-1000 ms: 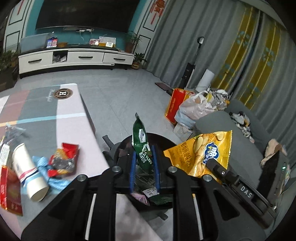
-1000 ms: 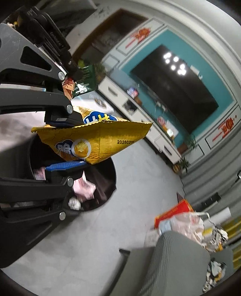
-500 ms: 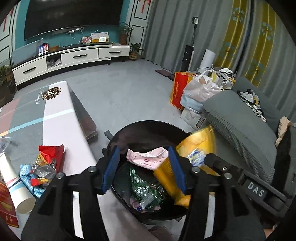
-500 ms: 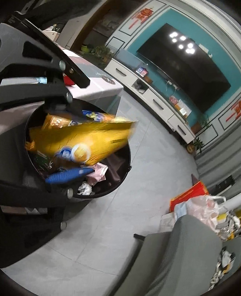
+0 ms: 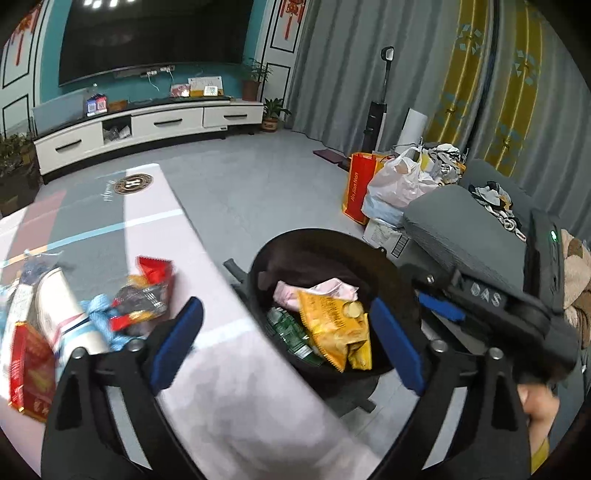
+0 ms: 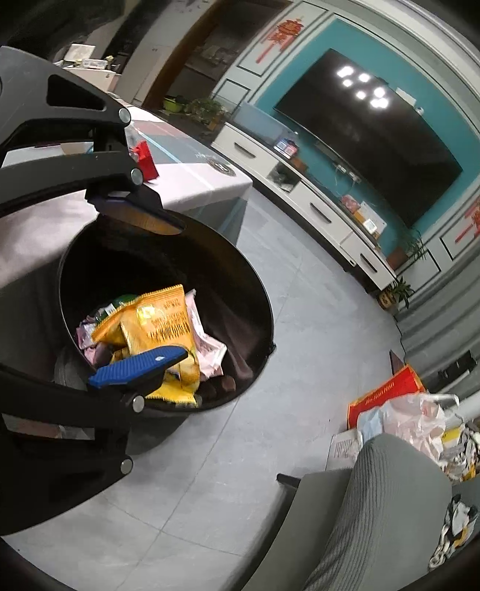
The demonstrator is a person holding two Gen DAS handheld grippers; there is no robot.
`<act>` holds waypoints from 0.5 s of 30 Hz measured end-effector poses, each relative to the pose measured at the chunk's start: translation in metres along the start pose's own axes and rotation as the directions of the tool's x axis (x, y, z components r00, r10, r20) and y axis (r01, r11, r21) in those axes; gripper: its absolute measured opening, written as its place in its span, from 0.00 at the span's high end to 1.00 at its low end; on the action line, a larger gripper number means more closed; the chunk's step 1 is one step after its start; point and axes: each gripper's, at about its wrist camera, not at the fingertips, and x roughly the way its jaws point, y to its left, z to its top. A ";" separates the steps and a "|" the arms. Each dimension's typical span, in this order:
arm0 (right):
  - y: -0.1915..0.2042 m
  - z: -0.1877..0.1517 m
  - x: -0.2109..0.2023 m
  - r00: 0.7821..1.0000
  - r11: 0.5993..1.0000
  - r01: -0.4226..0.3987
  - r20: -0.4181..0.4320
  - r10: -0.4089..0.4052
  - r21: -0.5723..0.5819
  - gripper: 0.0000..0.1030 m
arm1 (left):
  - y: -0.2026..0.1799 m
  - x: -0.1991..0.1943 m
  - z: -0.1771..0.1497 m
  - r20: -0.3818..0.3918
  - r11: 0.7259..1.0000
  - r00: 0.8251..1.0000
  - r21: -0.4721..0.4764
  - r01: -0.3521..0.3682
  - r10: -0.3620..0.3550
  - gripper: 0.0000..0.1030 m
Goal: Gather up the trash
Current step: 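Carry both snack bags over the black bin and open both tools, then grasp the white box with left tool while right tool grasps red cigarette box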
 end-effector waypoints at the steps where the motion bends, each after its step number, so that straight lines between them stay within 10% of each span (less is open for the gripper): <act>1: 0.003 -0.001 0.001 1.000 1.000 -0.004 -0.004 0.004 -0.012 0.39 | 0.003 -0.005 -0.002 0.000 1.000 1.000 0.002 -0.002 0.002 0.05; 15: 0.096 -0.053 0.013 0.985 0.934 -0.151 -0.124 0.116 -0.323 0.38 | 0.132 -0.115 -0.043 0.103 0.963 0.984 -0.241 -0.117 0.145 0.03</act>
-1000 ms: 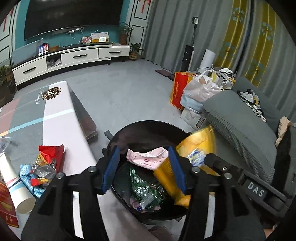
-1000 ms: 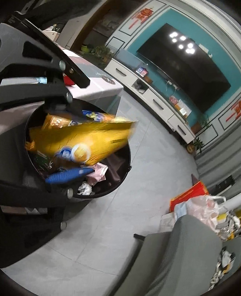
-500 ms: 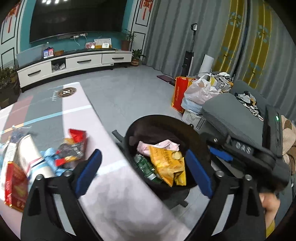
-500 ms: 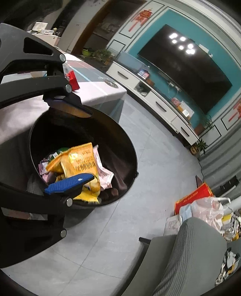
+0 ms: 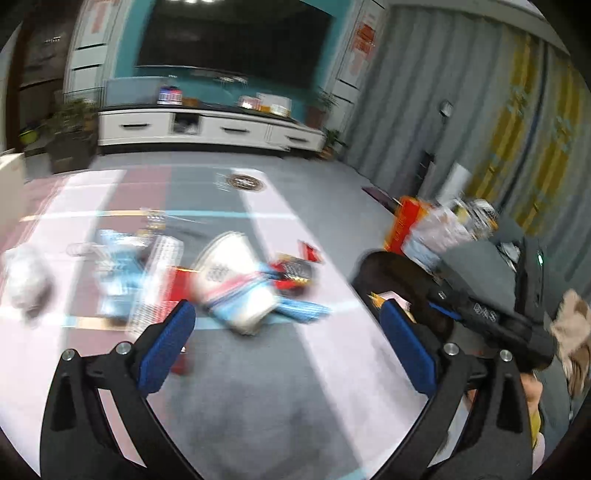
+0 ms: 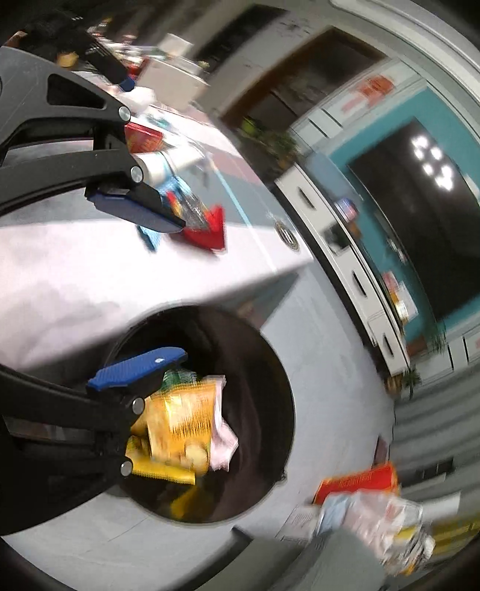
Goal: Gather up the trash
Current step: 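Grasp the white box with left tool while right tool grasps red cigarette box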
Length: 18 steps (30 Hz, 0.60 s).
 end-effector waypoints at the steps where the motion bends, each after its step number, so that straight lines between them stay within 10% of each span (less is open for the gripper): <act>1: 0.006 -0.002 0.003 1.000 1.000 -0.007 -0.009 0.006 -0.013 0.38 | 0.016 -0.006 0.002 0.015 0.999 1.000 -0.023 -0.024 0.025 0.03; 9: 0.049 -0.018 0.028 0.999 0.989 -0.003 -0.054 -0.005 -0.150 0.38 | 0.111 -0.025 0.006 -0.019 0.951 0.989 -0.274 -0.144 0.145 0.03; 18: 0.087 -0.030 0.053 0.990 0.975 -0.104 -0.111 0.083 -0.195 0.38 | 0.140 -0.013 -0.007 -0.091 0.920 0.990 -0.368 -0.132 0.105 0.03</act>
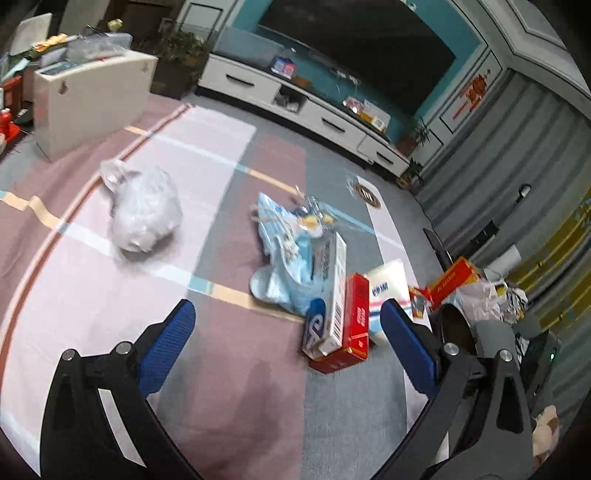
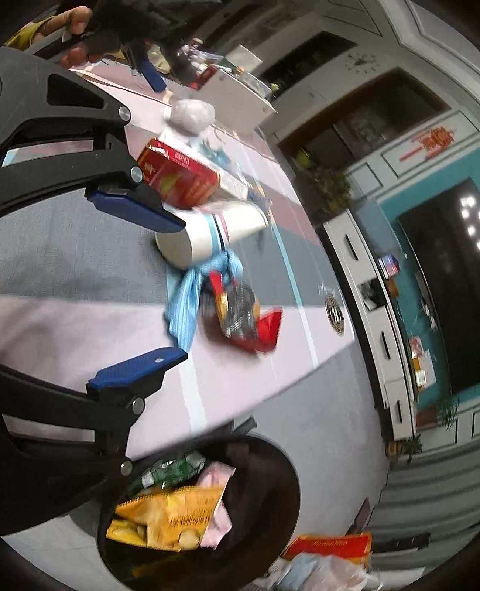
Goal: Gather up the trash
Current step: 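Grasp the white box with left tool while right tool grasps red cigarette box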
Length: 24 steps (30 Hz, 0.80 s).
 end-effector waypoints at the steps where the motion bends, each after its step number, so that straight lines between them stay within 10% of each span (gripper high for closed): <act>1: 0.005 0.000 0.002 1.000 1.000 -0.014 -0.004 0.014 -0.008 0.38 | -0.002 0.003 -0.002 -0.015 1.000 1.000 0.007 0.014 -0.014 0.03; 12: 0.083 -0.019 0.034 0.973 0.972 -0.215 -0.109 0.205 -0.093 0.38 | 0.006 0.015 -0.007 -0.063 0.996 0.995 -0.050 0.074 -0.077 0.17; 24: 0.103 -0.025 0.071 0.980 0.991 -0.129 -0.158 0.120 -0.042 0.58 | 0.008 0.015 -0.008 -0.076 0.998 0.997 0.057 0.011 -0.006 0.17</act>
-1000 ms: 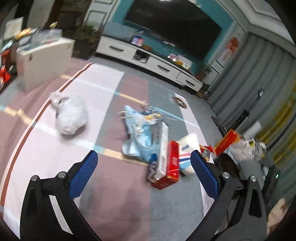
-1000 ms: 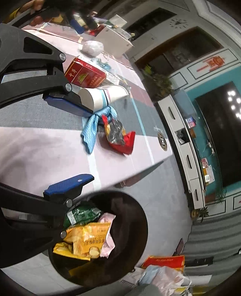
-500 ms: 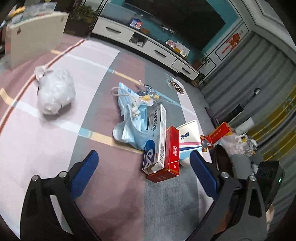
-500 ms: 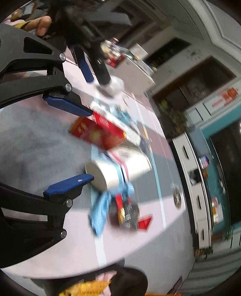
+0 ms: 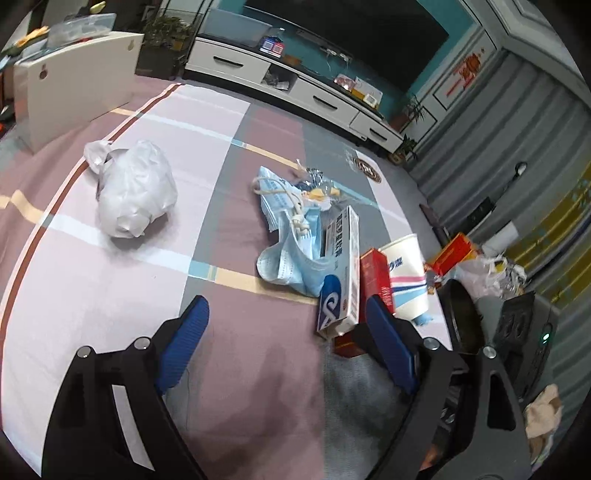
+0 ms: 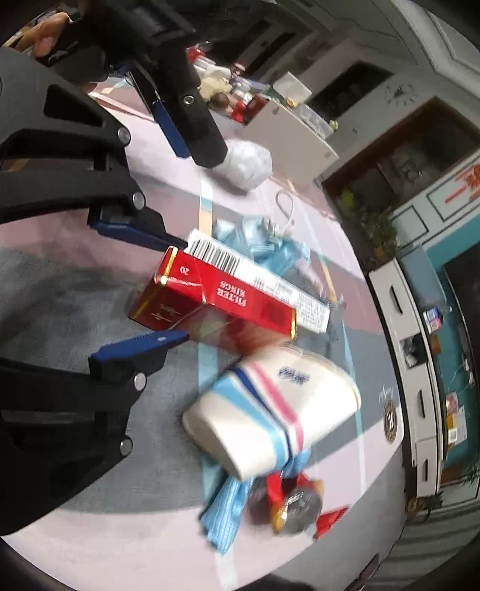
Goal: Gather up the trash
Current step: 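Grasp the white box with left tool while right tool grasps red cigarette box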
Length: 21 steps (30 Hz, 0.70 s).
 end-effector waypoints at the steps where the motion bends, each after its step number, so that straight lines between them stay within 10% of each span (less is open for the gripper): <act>1: -0.003 -0.001 -0.003 1.000 1.000 0.002 0.003 -0.002 0.005 0.58 | -0.002 0.002 0.000 -0.003 1.000 1.000 0.015 -0.002 0.002 0.17; 13: -0.005 -0.003 -0.012 0.997 0.996 0.076 0.032 -0.075 -0.043 0.78 | -0.042 0.024 -0.010 -0.032 0.979 0.999 0.201 -0.018 0.025 0.19; 21: -0.006 -0.003 -0.058 0.988 0.990 0.087 0.138 -0.070 -0.115 0.78 | -0.048 0.030 -0.011 -0.060 0.975 0.998 0.220 0.030 -0.017 0.43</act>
